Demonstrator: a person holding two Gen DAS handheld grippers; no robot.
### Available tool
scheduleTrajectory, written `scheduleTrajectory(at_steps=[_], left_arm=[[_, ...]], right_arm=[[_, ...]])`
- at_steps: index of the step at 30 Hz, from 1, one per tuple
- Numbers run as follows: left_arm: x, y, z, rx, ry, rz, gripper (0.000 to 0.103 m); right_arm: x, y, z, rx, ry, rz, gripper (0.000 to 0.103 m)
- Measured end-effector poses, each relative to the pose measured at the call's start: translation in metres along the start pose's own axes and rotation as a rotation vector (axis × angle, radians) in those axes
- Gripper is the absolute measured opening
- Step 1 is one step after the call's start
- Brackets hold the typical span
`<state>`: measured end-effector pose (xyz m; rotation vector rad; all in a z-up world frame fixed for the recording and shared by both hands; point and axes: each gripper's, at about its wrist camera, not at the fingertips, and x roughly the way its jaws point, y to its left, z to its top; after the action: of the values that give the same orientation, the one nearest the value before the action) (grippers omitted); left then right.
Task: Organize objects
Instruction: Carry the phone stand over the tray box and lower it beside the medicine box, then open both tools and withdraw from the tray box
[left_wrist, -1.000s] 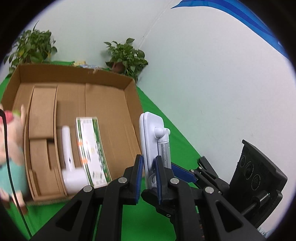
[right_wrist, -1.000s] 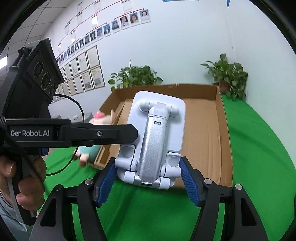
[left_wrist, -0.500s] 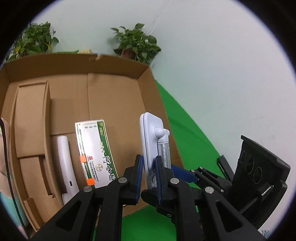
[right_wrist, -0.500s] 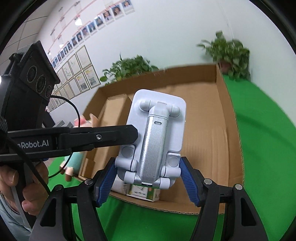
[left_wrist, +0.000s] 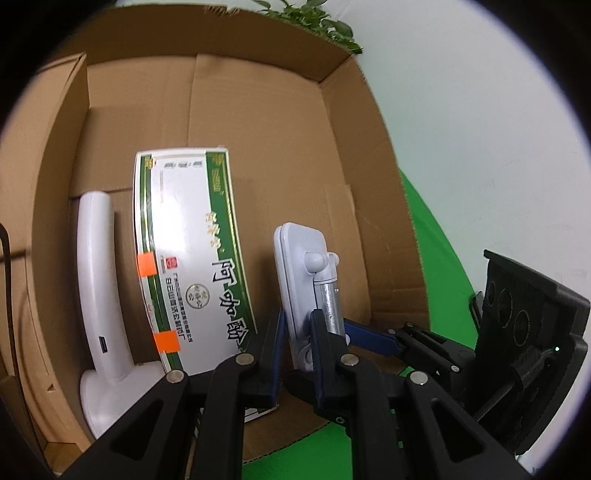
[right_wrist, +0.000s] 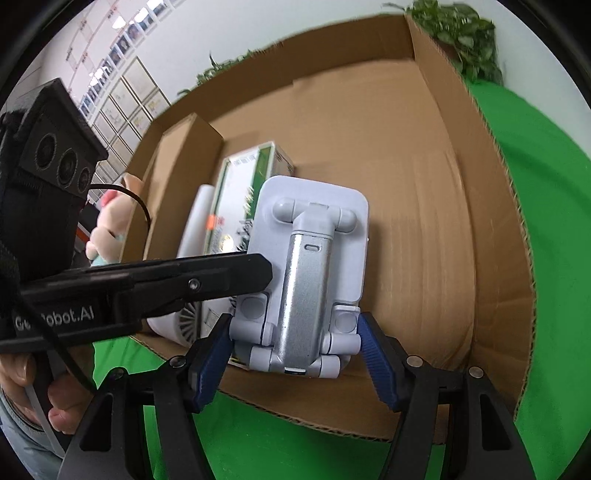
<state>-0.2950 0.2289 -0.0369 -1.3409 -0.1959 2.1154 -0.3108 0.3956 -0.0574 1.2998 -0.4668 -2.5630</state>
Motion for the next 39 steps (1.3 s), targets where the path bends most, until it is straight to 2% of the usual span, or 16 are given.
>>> scheduleTrajectory(at_steps=[10, 14, 18, 20, 22, 24, 29, 33, 35, 36, 37, 39], left_arm=[[0.009, 0.004, -0.007, -0.038, 0.059, 0.024, 0.012], [0.004, 0.003, -0.011, -0.042, 0.056, 0.023, 0.01], [-0.015, 0.001, -0.016, -0.029, 0.018, 0.013, 0.01], [-0.027, 0.0, -0.021, -0.018, -0.007, 0.017, 0.011], [-0.034, 0.0, -0.025, -0.01, -0.019, 0.025, 0.011], [-0.041, 0.001, -0.031, 0.001, -0.031, 0.043, 0.011], [-0.06, 0.0, -0.049, 0.047, -0.07, 0.114, 0.011], [-0.088, -0.013, -0.075, 0.106, -0.192, 0.244, 0.015], [-0.109, -0.014, -0.091, 0.116, -0.29, 0.327, 0.023], [-0.118, -0.013, -0.1, 0.113, -0.339, 0.37, 0.041], [-0.123, -0.012, -0.106, 0.104, -0.384, 0.408, 0.065], [-0.137, 0.015, -0.102, 0.072, -0.503, 0.494, 0.081]], right_arm=[[0.008, 0.006, -0.005, -0.003, 0.073, -0.041, 0.065], [0.008, 0.005, -0.005, -0.008, 0.097, -0.038, 0.066], [0.003, 0.002, -0.004, 0.004, 0.085, -0.043, 0.066], [0.002, 0.001, -0.003, 0.01, 0.076, -0.051, 0.063], [0.005, 0.001, -0.003, 0.008, 0.083, -0.073, 0.05], [0.012, 0.002, -0.004, -0.004, 0.095, -0.124, 0.045], [0.013, 0.006, -0.006, -0.011, 0.081, -0.149, 0.045], [0.007, 0.012, -0.008, -0.024, 0.05, -0.181, 0.045], [-0.001, 0.019, -0.01, -0.031, -0.002, -0.225, 0.06], [-0.012, 0.028, -0.014, -0.046, -0.067, -0.247, 0.081], [-0.021, 0.035, -0.019, -0.057, -0.124, -0.256, 0.097], [-0.043, 0.057, -0.035, -0.09, -0.275, -0.299, 0.103]])
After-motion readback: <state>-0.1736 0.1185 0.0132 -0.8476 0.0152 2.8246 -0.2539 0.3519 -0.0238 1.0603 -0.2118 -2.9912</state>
